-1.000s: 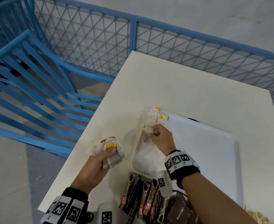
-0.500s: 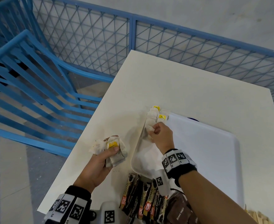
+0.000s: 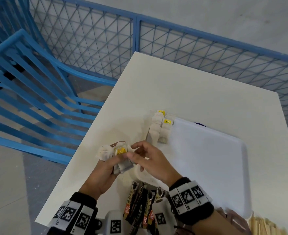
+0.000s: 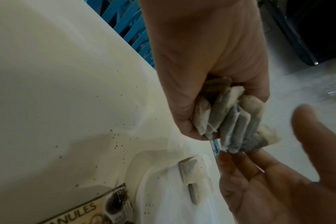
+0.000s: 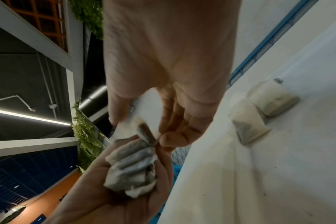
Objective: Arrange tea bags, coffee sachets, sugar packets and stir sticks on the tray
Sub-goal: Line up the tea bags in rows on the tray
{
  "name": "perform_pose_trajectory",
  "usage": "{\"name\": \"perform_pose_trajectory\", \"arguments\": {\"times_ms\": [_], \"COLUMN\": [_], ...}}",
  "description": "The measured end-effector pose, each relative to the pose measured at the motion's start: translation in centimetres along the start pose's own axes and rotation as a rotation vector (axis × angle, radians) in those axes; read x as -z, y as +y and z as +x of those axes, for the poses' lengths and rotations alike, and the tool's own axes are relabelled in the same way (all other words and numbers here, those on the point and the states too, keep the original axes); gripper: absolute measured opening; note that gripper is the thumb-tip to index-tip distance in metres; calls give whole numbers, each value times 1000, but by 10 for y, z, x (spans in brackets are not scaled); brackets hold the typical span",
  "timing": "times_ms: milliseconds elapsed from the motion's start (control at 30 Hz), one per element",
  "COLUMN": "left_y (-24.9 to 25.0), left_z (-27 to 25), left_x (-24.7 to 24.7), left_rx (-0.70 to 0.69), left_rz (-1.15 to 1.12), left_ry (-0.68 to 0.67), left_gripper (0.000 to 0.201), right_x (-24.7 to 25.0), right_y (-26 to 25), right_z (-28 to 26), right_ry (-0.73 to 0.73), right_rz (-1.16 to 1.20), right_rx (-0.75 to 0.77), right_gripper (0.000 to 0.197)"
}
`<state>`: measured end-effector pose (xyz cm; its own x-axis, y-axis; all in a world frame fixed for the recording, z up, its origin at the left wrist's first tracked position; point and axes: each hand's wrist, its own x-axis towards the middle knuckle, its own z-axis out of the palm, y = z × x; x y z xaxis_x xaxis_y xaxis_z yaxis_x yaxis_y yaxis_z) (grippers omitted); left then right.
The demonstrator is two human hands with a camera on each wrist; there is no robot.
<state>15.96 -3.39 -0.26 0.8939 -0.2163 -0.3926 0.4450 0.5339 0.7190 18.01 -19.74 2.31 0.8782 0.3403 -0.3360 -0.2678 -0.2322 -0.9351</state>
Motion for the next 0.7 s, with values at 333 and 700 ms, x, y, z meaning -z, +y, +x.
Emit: {"name": "perform_pose_trajectory", "arguments": {"times_ms": [333, 700], "left_y": [-1, 1], "left_z": [-2, -9], "left_x": [-2, 4], "left_rx": [23, 39], "left_rz": [-20, 16], "left_ry": [69, 89], "left_gripper": [65, 77], "right_x": [18, 66], "right_y": [11, 54], "right_z": [-7, 11], "right_ry": [41, 475], "right_rz": [219, 50], "right_rx": [-134, -265], "right_gripper": [13, 14]}}
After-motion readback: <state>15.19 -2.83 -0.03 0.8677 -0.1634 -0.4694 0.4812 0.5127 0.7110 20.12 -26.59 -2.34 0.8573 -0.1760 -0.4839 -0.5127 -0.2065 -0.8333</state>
